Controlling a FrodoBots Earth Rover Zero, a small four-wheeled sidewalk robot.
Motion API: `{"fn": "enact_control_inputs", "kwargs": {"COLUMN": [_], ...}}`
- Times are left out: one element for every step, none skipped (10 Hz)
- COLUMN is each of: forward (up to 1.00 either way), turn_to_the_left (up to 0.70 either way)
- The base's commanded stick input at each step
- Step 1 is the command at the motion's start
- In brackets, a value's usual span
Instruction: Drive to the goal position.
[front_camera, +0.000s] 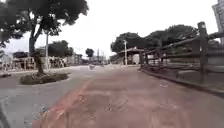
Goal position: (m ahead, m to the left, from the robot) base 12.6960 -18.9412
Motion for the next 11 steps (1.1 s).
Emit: {"fn": "enact_control_inputs", "kwargs": {"forward": [1.00, 1.00, 1.00, 1.00, 1.00, 1.00, 1.00, 1.00, 1.00, 1.00, 1.00], "turn_to_the_left": [0.00, 0.00, 0.00, 0.00, 0.00, 0.00, 0.00, -0.17, -0.35, -0.40, -0.33]}}
